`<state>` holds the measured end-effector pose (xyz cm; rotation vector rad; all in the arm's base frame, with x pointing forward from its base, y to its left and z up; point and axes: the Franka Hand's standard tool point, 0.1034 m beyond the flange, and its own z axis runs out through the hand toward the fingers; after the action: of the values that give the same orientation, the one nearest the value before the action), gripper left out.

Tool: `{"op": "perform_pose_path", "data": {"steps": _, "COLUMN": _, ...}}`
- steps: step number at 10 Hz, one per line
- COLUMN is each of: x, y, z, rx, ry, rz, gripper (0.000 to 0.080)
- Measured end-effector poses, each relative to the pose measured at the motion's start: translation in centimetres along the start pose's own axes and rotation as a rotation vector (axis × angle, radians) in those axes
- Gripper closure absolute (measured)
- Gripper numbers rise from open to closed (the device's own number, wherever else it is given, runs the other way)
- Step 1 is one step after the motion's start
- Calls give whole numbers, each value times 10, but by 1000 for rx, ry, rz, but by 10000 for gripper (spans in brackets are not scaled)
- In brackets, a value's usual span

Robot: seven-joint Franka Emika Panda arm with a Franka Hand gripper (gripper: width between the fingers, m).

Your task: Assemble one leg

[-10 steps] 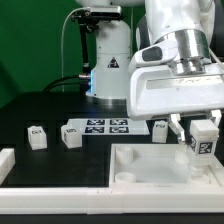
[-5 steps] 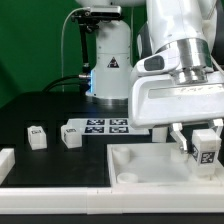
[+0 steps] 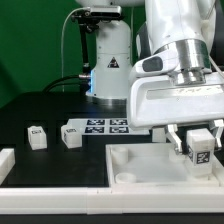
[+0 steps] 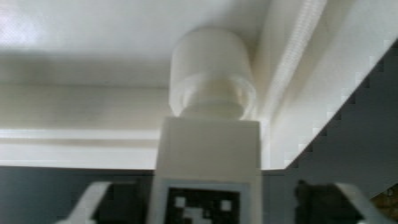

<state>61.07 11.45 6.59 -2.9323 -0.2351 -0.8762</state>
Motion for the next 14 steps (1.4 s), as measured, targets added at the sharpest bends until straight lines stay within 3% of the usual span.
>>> {"op": "perform_pose_path", "data": {"steps": 1, "x": 0, "y": 0, "z": 0, "rx": 0, "ry": 0, "rz": 0, "gripper": 325}}
{"op": "perform_pose_path", "data": {"steps": 2, "x": 0, "y": 0, "z": 0, "rx": 0, "ry": -1, "rz": 0, "gripper": 195}}
{"op": "perform_pose_path", "data": {"steps": 3, "x": 0, "y": 0, "z": 0, "rx": 0, "ry": -1, "rz": 0, "gripper": 157}}
{"op": "perform_pose_path", "data": {"steps": 11, "x": -2, "y": -1, "z": 2, "rx": 8, "ry": -51, "rz": 2, "gripper": 150}}
{"op": "perform_pose_path", "data": {"steps": 12, "x": -9, "y": 1, "z": 5, "rx": 6, "ry": -83, "rz": 18, "gripper": 150}}
{"op": "perform_pose_path", "data": {"steps": 14, "x": -9, "y": -8, "z": 4, "rx": 46, "ry": -322, "rz": 36, "gripper": 150}}
